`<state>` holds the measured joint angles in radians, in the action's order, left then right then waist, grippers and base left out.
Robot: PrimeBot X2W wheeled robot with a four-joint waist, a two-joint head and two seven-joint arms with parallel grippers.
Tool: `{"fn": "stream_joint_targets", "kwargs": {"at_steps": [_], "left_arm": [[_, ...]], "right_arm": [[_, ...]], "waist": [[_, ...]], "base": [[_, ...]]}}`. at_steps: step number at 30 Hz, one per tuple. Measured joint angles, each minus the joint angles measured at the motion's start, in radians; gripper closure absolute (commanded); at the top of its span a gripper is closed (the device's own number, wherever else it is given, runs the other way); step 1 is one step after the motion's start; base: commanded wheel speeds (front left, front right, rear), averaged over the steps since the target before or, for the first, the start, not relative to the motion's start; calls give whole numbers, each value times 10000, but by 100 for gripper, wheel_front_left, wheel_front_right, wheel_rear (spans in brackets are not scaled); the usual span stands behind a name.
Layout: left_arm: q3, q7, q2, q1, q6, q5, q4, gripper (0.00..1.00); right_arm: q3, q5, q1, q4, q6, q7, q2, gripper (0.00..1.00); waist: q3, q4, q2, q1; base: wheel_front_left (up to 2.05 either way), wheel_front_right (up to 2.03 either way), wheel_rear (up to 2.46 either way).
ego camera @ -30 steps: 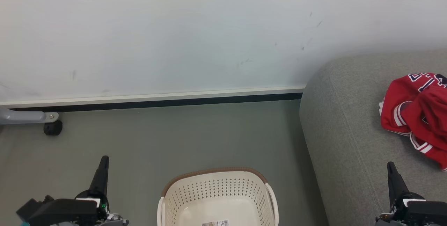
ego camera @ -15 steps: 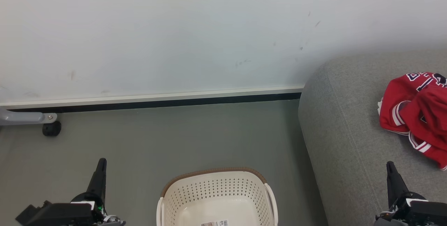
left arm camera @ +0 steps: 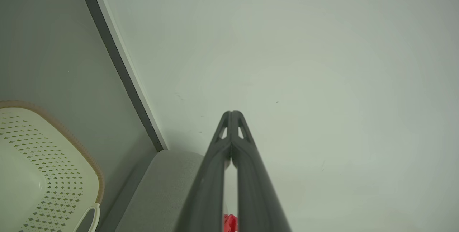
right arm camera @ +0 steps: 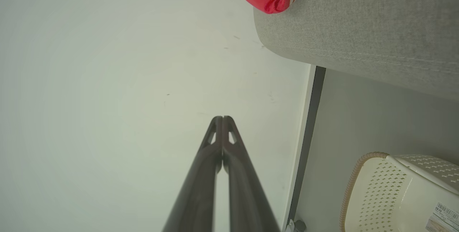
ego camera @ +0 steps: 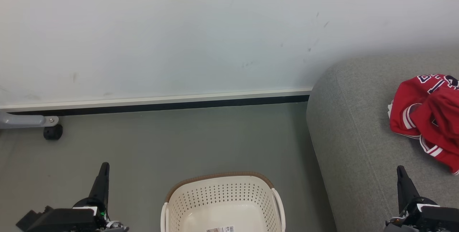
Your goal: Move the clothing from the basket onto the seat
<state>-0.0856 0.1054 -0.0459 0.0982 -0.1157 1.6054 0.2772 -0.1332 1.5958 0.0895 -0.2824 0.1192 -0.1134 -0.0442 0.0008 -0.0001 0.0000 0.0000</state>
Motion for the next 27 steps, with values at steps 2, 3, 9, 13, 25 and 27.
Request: {"fn": "stream_joint_targets", "kwargs": {"at_steps": [2,3,9,13,25,27], "left_arm": [[0,0,0,0,0,0,0,100],[0,0,0,0,0,0,0,100],[0,0,0,0,-2,0,2,100],[0,0,0,0,-2,0,4,100],[0,0,0,0,-2,0,8,100],[0,0,0,0,-2,0,8,100]], "right_arm": [[0,0,0,0,0,0,2,100],[0,0,0,0,0,0,2,100],[0,0,1,0,2,0,2,100],[0,0,1,0,2,0,2,100],[2,0,1,0,2,2,2,100],[2,0,1,0,2,2,2,100]], "waist": [[0,0,0,0],[0,0,0,0],[0,0,0,0],[0,0,0,0],[0,1,0,0],[0,1,1,0]], "base": [[0,0,0],[0,0,0],[0,0,0],[0,0,0],[0,0,0],[0,0,0]]}}
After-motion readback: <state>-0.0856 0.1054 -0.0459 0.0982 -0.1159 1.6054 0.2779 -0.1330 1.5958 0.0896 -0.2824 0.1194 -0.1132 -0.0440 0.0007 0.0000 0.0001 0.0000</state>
